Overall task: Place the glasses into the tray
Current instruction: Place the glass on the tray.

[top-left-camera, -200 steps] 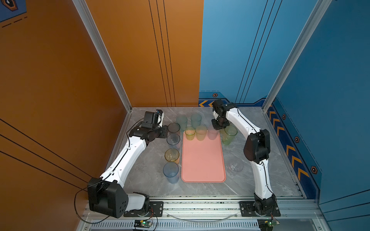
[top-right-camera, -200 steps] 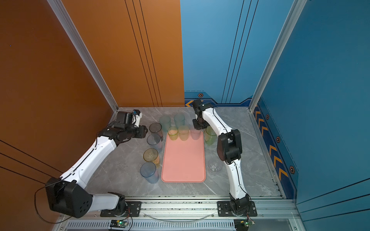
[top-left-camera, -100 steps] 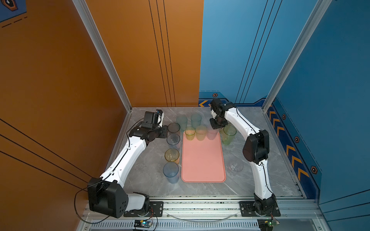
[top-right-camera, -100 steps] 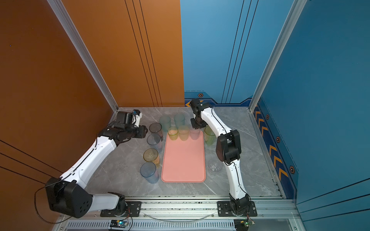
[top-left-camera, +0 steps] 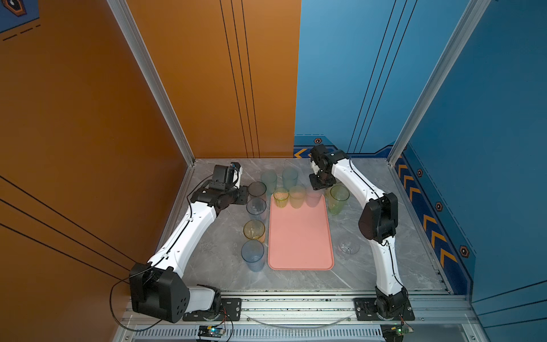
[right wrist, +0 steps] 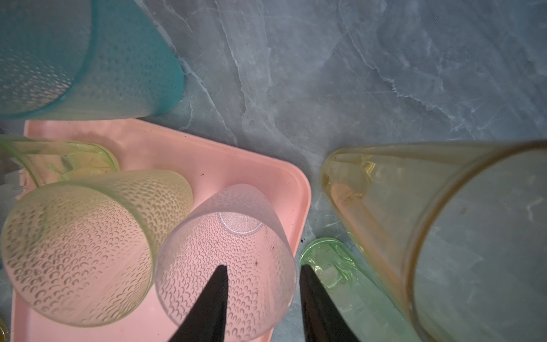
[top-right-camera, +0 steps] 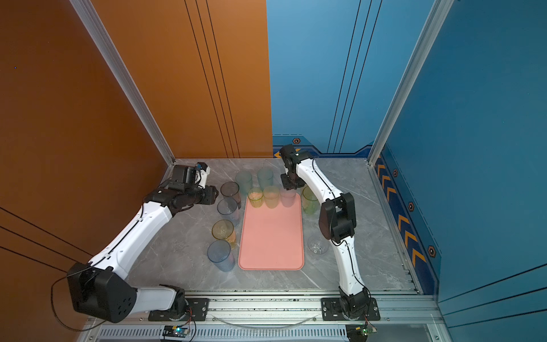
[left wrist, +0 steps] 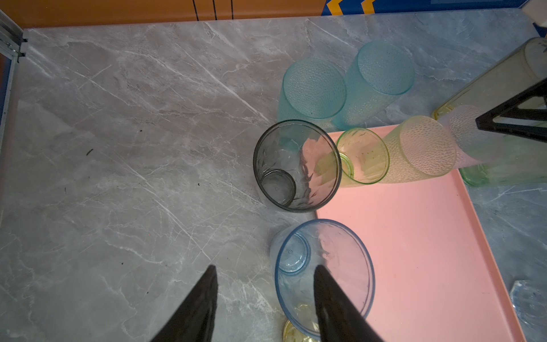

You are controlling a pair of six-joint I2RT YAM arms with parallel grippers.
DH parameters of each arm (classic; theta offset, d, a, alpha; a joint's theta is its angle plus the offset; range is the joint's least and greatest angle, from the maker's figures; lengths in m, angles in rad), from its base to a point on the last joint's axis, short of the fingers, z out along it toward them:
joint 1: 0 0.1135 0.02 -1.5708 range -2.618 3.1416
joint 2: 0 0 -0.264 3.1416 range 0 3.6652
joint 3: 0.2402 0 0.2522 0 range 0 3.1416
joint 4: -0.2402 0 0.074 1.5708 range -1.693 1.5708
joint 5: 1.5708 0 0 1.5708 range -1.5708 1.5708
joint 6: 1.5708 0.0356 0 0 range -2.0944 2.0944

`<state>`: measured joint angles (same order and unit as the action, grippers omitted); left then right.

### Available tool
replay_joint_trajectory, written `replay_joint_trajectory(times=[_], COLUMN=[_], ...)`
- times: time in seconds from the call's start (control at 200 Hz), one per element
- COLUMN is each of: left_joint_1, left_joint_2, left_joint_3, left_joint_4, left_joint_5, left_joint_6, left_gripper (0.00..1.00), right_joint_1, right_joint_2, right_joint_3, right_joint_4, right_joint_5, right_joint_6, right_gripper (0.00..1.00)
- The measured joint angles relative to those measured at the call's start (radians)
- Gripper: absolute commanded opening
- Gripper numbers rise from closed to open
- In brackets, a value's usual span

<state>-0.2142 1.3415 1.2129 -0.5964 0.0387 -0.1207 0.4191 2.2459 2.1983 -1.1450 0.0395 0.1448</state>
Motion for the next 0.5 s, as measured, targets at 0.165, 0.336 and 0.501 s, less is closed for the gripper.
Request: replay_joint_trajectory(times=[0.165,0.336,0.501], left_joint_1=[0.0,0.0,0.0], left_joint_2=[0.0,0.003,0.026], left_joint_3=[0.0,0.007,0.068], left_joint_4=[0.0,-0.004,-0.007], left_joint_5=[0.0,0.0,-0.001], left_joint_6=[0.0,0.0,0.008], left_gripper=[0.53,0.52,0.48], right_joint_1=[0.0,0.009,0.043], right_joint_2=[-0.024,-0.079,-0.171], right_joint_3=[0.0,0.0,-0.018], right_joint_4=[0.0,0.0,0.006], right_joint_5=[0.013,0.019,0.035], right_joint_6=[0.0,0.0,0.0], right_gripper=[0.4,0.4,0.4])
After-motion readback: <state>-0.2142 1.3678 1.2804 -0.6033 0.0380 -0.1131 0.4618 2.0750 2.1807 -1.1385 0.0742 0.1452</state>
